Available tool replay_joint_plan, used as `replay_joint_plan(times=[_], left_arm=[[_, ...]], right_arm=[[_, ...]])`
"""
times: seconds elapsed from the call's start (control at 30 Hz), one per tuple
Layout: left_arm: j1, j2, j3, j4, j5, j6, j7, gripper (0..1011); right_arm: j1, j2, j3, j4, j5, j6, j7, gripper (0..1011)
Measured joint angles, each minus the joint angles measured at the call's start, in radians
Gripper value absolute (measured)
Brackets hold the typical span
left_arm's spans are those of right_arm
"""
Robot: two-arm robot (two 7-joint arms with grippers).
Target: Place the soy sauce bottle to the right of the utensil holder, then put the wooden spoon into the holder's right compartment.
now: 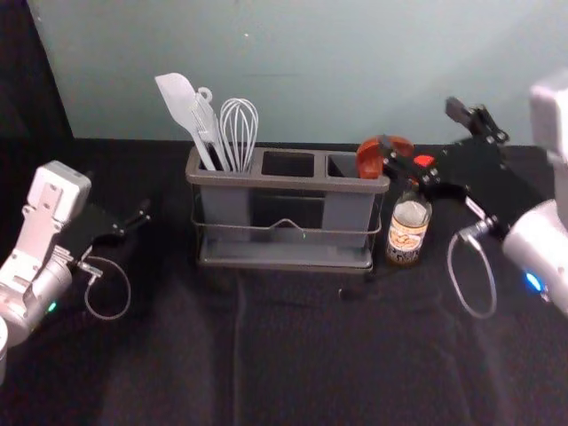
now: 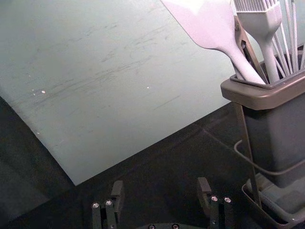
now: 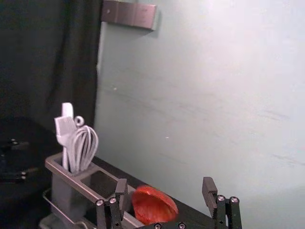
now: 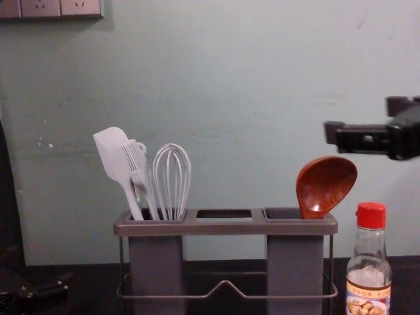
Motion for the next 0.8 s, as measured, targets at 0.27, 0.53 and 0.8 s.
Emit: replay_joint_plan(times=[0.27, 0.53, 0.8], left_arm=[[0.0, 0.0, 0.0, 0.0, 0.0, 0.0, 0.0, 1005], [0.0, 0.0, 0.0, 0.0, 0.0, 0.0, 0.0, 1005], [0.0, 0.0, 0.0, 0.0, 0.0, 0.0, 0.0, 1005]], right_arm=[[-0.169, -0.008, 0.046, -0.013, -0.069, -0.164, -0.073, 1002], [-0.277, -0.028, 0.099, 0.043, -0.07, -0.297, -0.095, 1003], [-0.297, -0.056, 0.112, 0.14, -0.019, -0.358, -0.054, 1002]])
